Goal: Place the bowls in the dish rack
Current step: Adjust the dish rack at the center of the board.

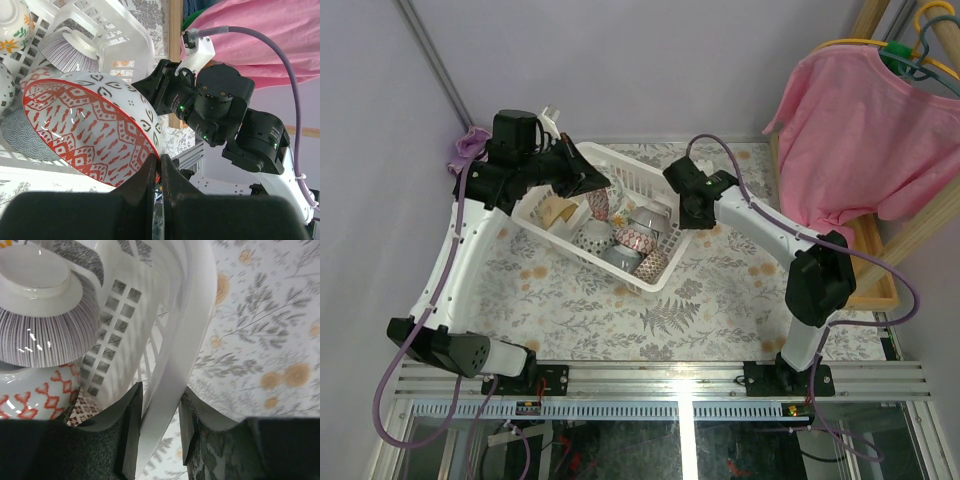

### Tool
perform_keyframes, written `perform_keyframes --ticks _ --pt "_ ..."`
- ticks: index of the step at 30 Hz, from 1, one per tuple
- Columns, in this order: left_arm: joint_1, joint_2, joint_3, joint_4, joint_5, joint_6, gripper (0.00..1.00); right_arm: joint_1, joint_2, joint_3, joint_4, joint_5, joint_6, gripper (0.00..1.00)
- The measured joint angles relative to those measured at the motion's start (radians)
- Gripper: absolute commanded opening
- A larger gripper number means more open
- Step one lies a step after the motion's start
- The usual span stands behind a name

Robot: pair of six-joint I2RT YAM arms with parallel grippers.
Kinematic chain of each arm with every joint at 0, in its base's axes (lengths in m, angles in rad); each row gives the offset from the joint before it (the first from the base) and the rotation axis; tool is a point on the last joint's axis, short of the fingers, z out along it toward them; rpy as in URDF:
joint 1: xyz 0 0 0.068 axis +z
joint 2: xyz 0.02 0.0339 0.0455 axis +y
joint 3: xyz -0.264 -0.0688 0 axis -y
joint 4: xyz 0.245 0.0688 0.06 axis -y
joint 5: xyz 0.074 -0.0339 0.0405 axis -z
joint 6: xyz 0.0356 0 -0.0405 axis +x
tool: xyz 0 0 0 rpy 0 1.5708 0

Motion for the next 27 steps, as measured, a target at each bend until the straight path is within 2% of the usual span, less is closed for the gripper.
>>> perform_keyframes --ticks 10,18,24,26,27 --pt "-0.100 0.054 -0.016 0.053 0.037 -0.016 0.00 -0.047 -0.132 -0.217 0.254 0.077 -0.370 0.09" --pt "-0.134 0.073 -0.044 0.106 0.067 -0.041 0.00 -0.075 -0.141 -0.272 0.410 0.093 -0.576 0.11" --pt "-0.150 0.084 -0.101 0.205 0.119 -0.087 0.00 -0.137 -0.103 -0.248 0.484 0.030 -0.637 0.22" --pt "-0.157 0.101 -0.118 0.262 0.158 -0.104 0.00 -0.158 -0.066 -0.209 0.500 0.013 -0.646 0.29" --pt "-0.161 0.114 -0.124 0.294 0.182 -0.113 0.00 -0.165 -0.047 -0.188 0.506 0.005 -0.649 0.36"
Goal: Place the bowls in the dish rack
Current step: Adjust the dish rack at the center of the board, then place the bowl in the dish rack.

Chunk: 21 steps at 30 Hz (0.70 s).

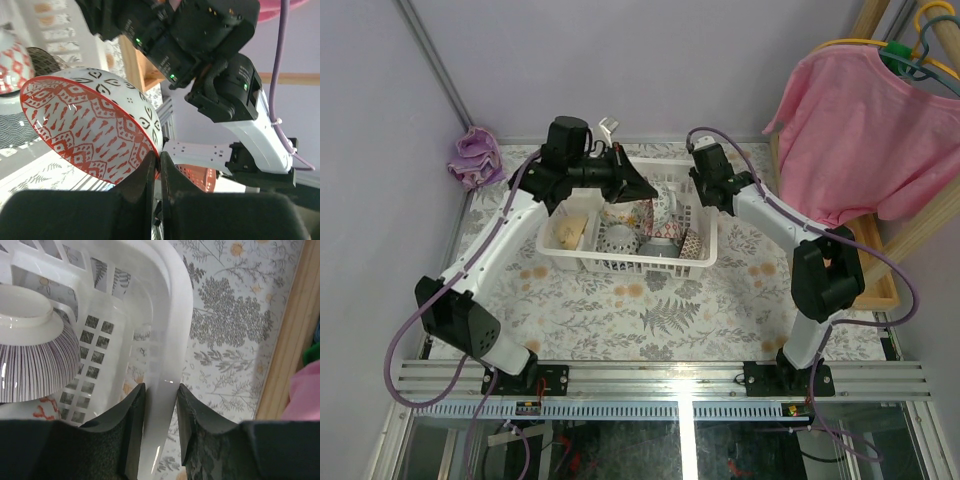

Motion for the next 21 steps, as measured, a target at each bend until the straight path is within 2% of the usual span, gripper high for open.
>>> perform_keyframes --ticks 2,3,4,7,12,17,21 --pt "-0.004 0.032 -0.010 0.068 0.049 -0.016 0.00 -0.010 0.030 0.034 0.005 -0.015 0.000 0.47" --pt "-0.006 0.046 -0.013 0.096 0.068 -0.023 0.00 -0.013 0.040 0.045 0.008 -0.019 0.002 0.58" --pt "-0.006 0.064 -0.018 0.137 0.093 -0.035 0.00 -0.015 0.050 0.057 0.010 -0.026 0.002 0.63" --pt "-0.009 0.120 -0.024 0.250 0.152 -0.072 0.00 -0.015 0.069 0.081 0.015 -0.037 0.014 0.74" --pt "-0.006 0.243 -0.024 0.461 0.243 -0.160 0.00 -0.018 0.071 0.125 -0.014 -0.038 0.049 0.98" --pt "-0.006 0.367 -0.024 0.689 0.327 -0.290 0.00 -0.051 0.069 0.192 -0.084 -0.015 0.146 0.99" --pt "-0.006 0.446 -0.019 0.853 0.380 -0.374 0.00 -0.143 0.041 0.215 -0.169 -0.019 0.266 0.99"
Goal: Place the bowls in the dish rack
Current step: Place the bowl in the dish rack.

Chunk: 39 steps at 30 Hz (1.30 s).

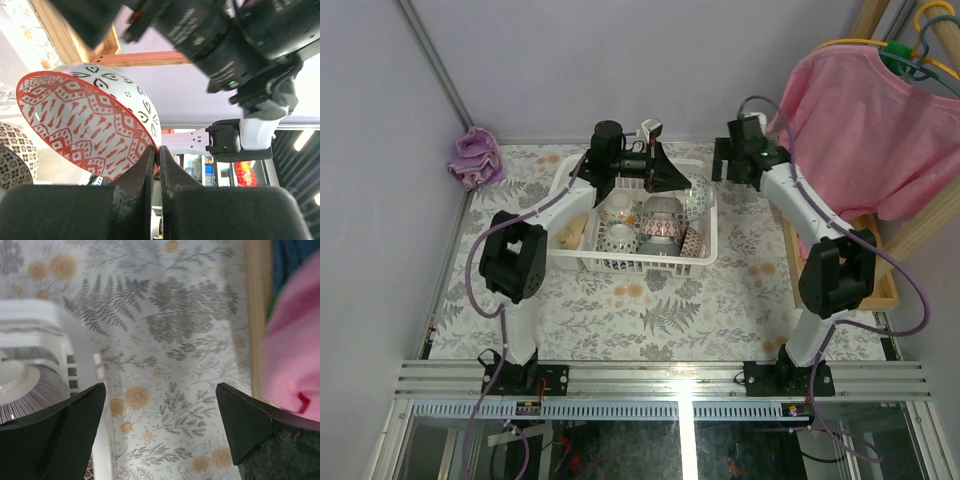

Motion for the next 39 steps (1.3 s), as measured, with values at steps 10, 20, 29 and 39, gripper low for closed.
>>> perform_keyframes --ticks 10,20,29,39 --pt "0.037 0.215 0.023 0.291 0.068 -0.158 0.00 -0.077 -0.196 0.029 -0.079 -0.171 0.199 0.91" --pt "0.062 0.328 0.137 0.241 0.079 -0.097 0.00 -0.071 -0.240 -0.021 -0.086 -0.296 0.265 0.89" --pt "0.061 0.369 0.220 0.034 0.065 0.073 0.00 -0.069 -0.238 -0.038 -0.085 -0.336 0.274 0.89" --pt "0.059 0.403 0.246 -0.124 0.001 0.205 0.00 -0.069 -0.238 -0.054 -0.084 -0.359 0.276 0.89"
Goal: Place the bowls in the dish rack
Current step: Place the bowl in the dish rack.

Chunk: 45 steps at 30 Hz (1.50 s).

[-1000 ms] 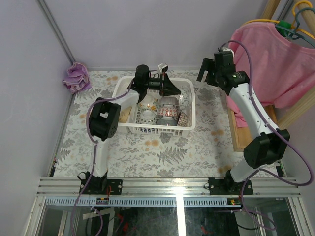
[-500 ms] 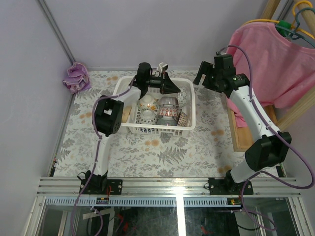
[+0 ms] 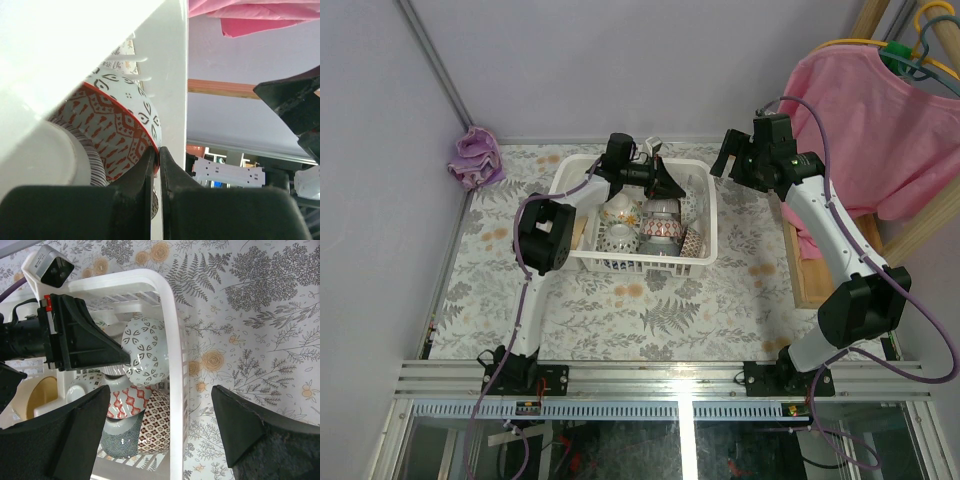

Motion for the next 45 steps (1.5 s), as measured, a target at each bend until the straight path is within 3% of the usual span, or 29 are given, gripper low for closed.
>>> perform_keyframes --ticks 8,30,35,45 --pt "-0.007 0.024 0.045 -0.080 -0.037 0.056 0.05 0.000 0.000 0.000 0.000 -0.005 0.000 0.90" --pt "-0.011 0.028 0.063 -0.113 -0.049 0.085 0.27 0.001 0.000 -0.019 0.000 -0.030 0.000 0.92" --pt "-0.011 0.025 0.063 -0.119 -0.049 0.089 0.34 0.001 0.000 -0.019 0.000 -0.030 0.000 0.98" --pt "-0.011 -0.082 0.063 -0.161 -0.079 0.153 0.45 0.001 -0.018 -0.040 -0.002 -0.030 -0.001 1.00"
